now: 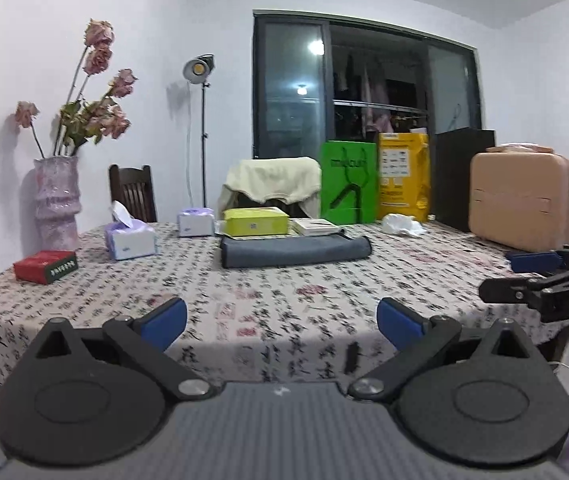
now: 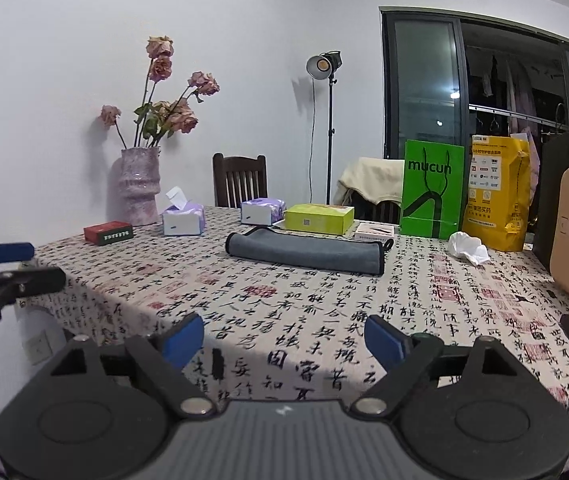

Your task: Fold towel

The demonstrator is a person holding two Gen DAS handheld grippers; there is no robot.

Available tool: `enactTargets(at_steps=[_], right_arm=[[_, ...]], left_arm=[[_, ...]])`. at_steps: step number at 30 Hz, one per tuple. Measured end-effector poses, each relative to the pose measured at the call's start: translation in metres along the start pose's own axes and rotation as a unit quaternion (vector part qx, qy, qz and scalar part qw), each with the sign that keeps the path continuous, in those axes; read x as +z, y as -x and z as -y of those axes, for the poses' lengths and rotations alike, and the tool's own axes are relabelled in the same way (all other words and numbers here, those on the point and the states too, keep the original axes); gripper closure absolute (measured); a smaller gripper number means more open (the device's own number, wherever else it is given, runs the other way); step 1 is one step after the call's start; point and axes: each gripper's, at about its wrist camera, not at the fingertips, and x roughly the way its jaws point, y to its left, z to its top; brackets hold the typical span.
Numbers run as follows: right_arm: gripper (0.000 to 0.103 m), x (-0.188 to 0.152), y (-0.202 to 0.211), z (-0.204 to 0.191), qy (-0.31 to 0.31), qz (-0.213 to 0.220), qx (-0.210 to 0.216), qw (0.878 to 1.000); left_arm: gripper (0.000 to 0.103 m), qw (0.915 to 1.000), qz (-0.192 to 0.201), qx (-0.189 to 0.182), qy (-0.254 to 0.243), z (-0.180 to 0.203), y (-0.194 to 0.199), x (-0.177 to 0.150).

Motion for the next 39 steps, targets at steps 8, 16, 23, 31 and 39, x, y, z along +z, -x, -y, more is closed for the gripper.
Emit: enactTargets(at_steps=[8,16,23,31,39], right_arm=[[0.014,-0.006,0.024,-0.011,-0.006,0.016,0.007,1.0],[0.011,-0.006,0.037,-0.026,0.013,0.019,0.012,1.0],[0.01,-0.007,0.043,-0.03,0.006,0.017,0.015,1.0],[0.01,-0.005,0.046,-0.029,0.006,0.03,0.009,0.999],[0.008,-0.007,0.046,-0.03,0.008,0.032,0.007,0.999]], left_arm=[[0.0,0.9995,0.019,-0.025,0.002,0.012,0.023,0.0],[0.0,0.9994,0.016,-0.028,0.007,0.01,0.032,0.001],[0.0,0.9994,0.022,-0.025,0.009,0.009,0.036,0.002],[0.0,0.9992,0.028,-0.028,0.004,0.011,0.036,0.005],[0.0,0.9991,0.03,-0.029,0.002,0.011,0.034,0.006]])
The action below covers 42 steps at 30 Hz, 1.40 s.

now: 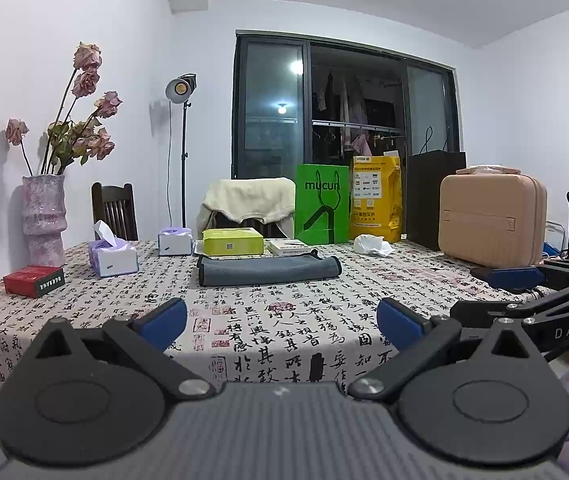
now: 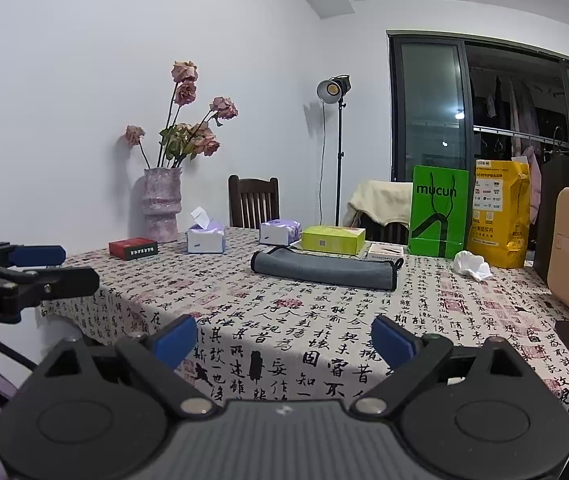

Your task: Fold towel

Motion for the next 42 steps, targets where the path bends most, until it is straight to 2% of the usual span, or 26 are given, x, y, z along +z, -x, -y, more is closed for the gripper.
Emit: enactTargets(at_steps=[42], right_arm=[[0.006,0.0012,0.0005,-0.0007,0.002,0.007,-0.002,1.0]], left_arm=[[0.0,1.0,-0.001,-0.003,-0.003,0.0011,-0.0006,-0.0003]])
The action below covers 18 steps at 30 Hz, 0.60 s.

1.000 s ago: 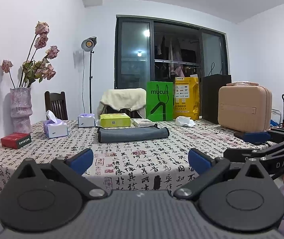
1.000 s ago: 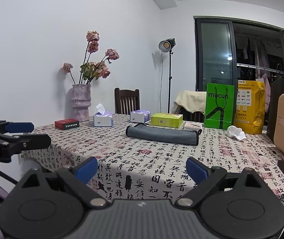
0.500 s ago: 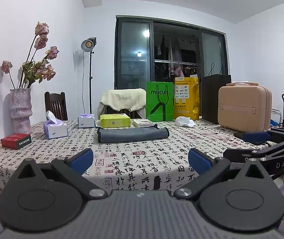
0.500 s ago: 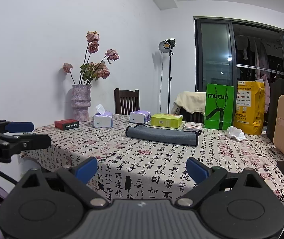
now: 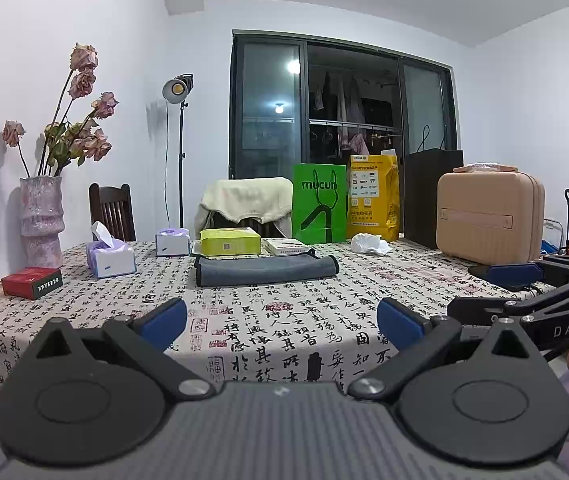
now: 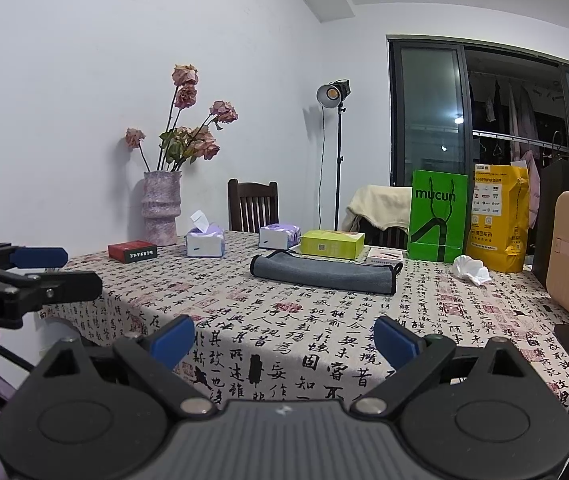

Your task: Fold towel

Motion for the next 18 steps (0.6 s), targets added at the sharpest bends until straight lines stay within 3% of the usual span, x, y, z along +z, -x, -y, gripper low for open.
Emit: enactTargets(at_steps=[18], right_arm=[[0.006,-0.0002,-0.0007,-0.0012,0.001,0.001,0.0,1.0]], left_arm=[[0.0,1.0,-0.001,-0.001,0.0,-0.0005,-0.0004,-0.0012]])
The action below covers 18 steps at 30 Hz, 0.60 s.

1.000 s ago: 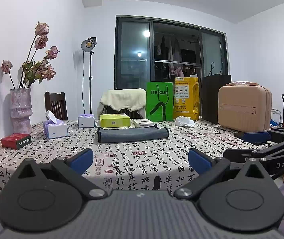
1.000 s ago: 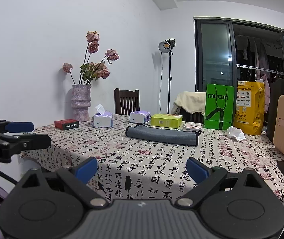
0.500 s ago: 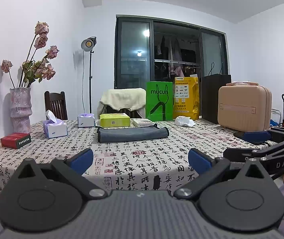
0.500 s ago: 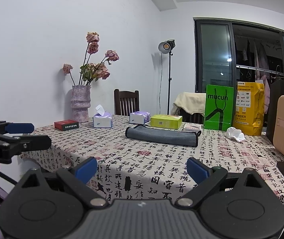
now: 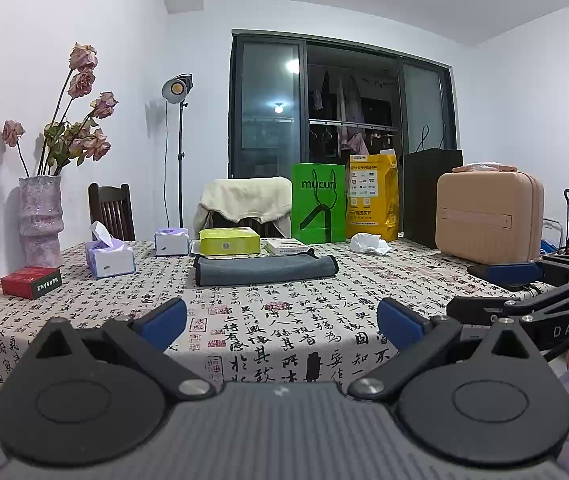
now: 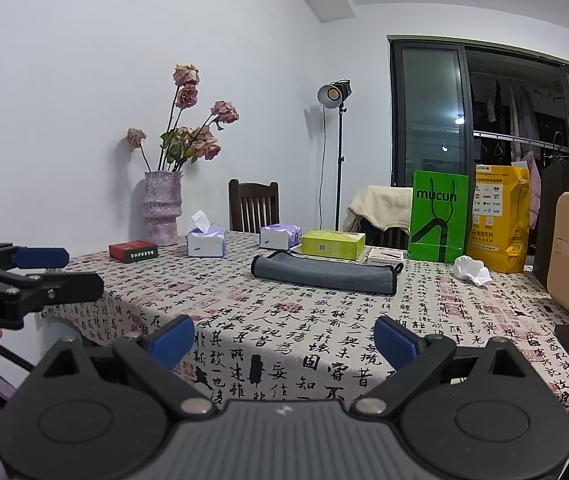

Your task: Fold towel

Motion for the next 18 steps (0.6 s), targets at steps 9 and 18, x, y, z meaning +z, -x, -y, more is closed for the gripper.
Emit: enactTargets(at_steps=[9,18], right_arm=[[0.006,0.0016,-0.0007,-0.0001,0.002,0.003,0.001,1.0],[0.006,0.0015,0.0005,0.0006,0.003,0.005,0.001,1.0]], left_arm=[[0.0,1.0,0.001,0.002,-0.001,-0.0009,0.0004,0.001],[0.0,1.0,0.003,0.005,0.0,-0.0022,0.0012,0.0028]])
